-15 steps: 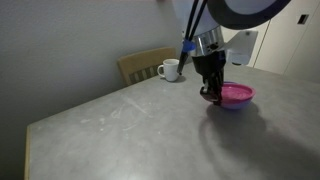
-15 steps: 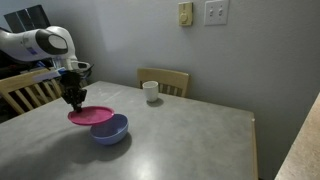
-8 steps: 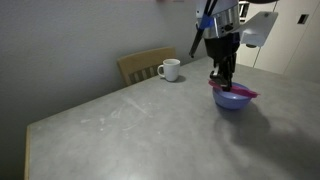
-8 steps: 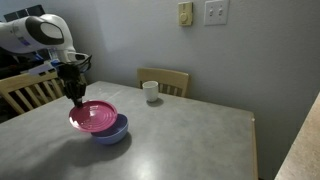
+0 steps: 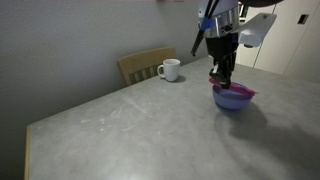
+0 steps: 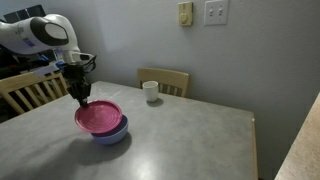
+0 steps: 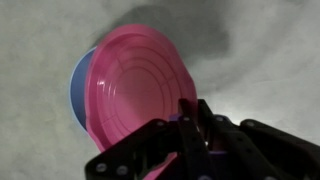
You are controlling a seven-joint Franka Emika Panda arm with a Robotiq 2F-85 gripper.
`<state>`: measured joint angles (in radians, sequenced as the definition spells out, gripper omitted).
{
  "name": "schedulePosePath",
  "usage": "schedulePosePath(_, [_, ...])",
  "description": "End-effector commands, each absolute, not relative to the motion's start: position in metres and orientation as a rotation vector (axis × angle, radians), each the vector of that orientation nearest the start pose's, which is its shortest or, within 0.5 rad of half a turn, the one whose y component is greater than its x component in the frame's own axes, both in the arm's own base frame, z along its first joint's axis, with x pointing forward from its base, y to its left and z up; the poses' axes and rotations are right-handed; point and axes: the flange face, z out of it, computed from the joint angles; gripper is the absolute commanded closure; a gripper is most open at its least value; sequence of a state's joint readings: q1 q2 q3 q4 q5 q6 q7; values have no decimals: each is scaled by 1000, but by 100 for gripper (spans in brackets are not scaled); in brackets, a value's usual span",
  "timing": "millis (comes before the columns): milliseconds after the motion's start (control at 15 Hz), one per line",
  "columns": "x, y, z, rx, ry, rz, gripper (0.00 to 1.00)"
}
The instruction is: Place the pink plate on top of the blue bowl
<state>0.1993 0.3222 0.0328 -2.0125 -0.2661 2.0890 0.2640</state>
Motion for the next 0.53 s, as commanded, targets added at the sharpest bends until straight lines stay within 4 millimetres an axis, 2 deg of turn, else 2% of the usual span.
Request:
schedulePosePath(0, [563, 107, 265, -3381, -215, 345, 97])
schedulePosePath(467, [563, 98, 251, -3398, -187, 448, 97])
